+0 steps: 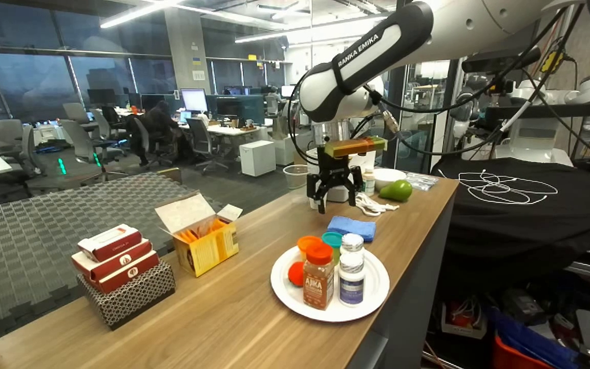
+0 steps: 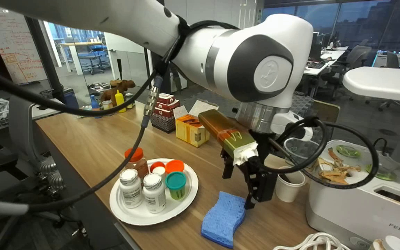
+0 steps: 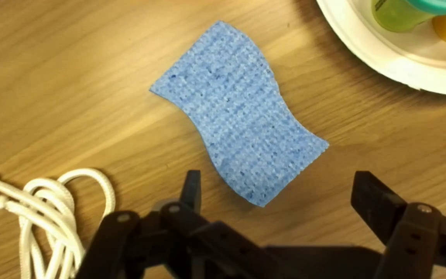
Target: Put all the bottles and the orange ball in the plate, and then use the blue object to clean the table
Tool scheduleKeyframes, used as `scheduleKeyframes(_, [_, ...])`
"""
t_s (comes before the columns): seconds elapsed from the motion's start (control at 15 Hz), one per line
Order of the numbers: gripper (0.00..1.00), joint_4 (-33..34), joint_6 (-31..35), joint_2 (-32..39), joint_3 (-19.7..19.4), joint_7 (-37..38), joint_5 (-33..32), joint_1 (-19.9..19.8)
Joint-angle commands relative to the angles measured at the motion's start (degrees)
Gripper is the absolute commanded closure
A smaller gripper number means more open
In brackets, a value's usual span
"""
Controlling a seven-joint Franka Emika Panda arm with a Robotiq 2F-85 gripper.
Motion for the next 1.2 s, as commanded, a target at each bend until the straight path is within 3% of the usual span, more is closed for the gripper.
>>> scheduleKeyframes(0.0, [0.00,-7.0,4.5,-3.5,-0.3,0.1,-0.8,0.8])
scheduleKeyframes(0.47, [0.00,-23.8,14.1,-14.2,-2.7,5.6,0.6,0.5])
scheduleKeyframes(0.87, [0.00,-29.0,14.9,-17.4,-2.2,4.9,2.1,-0.2])
scheduleKeyframes(1.0, [0.27,-28.9,14.4,-17.7,-1.7,4.6,2.9,-0.3])
scheduleKeyframes(1.13, [0.41,-28.6,14.1,-17.8,-1.8,5.2,3.0,0.0])
